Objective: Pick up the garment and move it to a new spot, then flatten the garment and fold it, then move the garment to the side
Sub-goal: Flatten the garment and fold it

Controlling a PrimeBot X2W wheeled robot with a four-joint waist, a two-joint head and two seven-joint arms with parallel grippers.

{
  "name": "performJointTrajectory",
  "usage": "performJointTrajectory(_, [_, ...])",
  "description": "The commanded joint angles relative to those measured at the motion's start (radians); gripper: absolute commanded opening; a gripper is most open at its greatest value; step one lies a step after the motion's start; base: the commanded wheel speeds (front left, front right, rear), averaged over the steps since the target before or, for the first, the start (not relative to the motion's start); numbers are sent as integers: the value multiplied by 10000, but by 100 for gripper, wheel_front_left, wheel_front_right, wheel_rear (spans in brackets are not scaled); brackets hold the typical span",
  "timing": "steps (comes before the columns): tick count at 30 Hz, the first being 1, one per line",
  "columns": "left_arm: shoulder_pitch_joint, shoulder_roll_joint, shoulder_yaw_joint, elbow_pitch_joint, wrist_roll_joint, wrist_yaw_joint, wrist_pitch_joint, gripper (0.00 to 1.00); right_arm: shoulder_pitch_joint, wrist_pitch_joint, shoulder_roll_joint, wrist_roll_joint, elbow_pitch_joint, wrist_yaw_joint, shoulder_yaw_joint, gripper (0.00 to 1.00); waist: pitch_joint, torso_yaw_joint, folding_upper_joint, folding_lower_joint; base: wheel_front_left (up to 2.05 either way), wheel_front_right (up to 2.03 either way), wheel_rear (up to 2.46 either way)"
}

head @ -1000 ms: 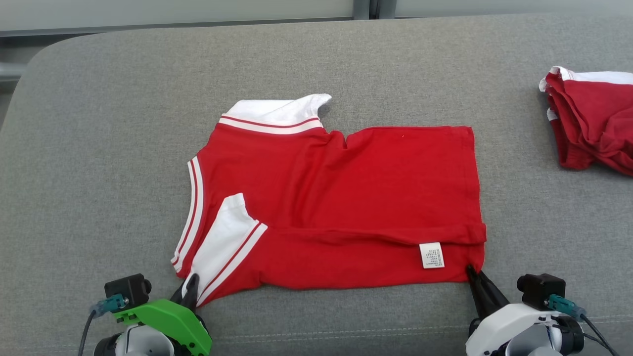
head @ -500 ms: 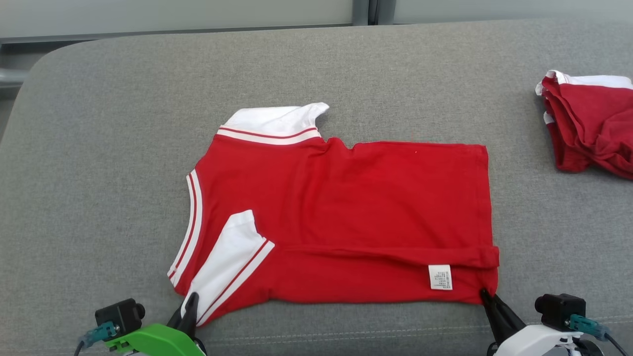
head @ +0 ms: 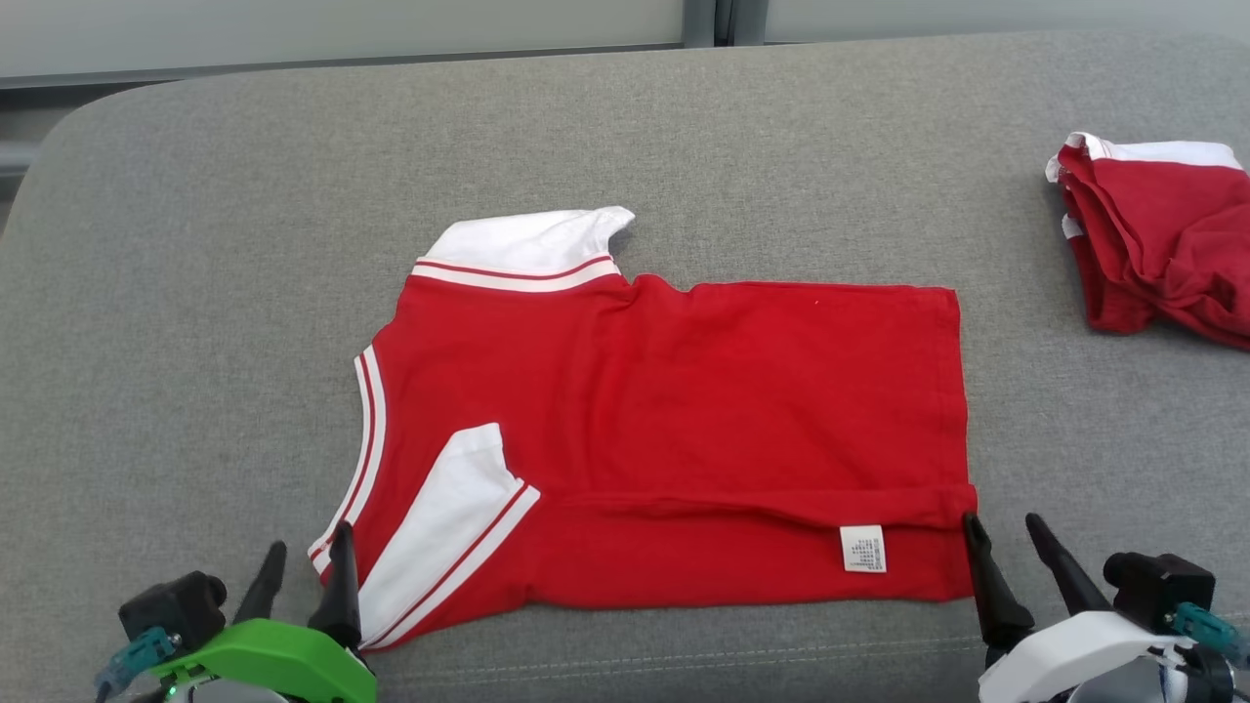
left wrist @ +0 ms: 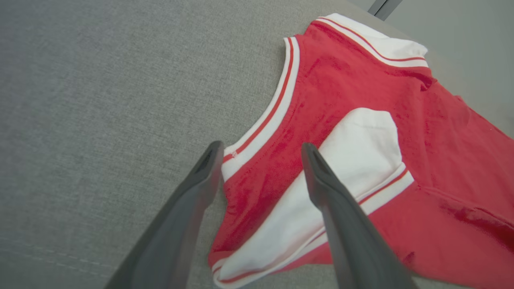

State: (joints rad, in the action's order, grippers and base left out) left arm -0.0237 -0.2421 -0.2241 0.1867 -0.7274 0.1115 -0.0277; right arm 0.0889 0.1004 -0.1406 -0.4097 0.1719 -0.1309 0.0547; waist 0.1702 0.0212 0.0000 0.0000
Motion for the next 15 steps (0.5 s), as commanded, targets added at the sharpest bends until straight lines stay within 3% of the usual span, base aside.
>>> performJointTrajectory(1, [272, -159, 83, -231, 302, 158, -258, 100, -172, 238, 53, 186, -197, 5, -211, 100, 3, -23, 0, 0, 0, 0, 0])
performJointTrajectory(9, [1388, -674, -297, -1056, 1464, 385, -438, 100, -813, 403, 196, 478, -417, 5, -617, 100, 107, -144, 0, 0, 0, 0, 0])
performJointTrajectory(15, [2656, -933, -795, -1076, 1786, -2, 282, 100, -1572, 274, 19, 430, -179, 5, -359, 100, 415, -308, 0, 0, 0, 0, 0])
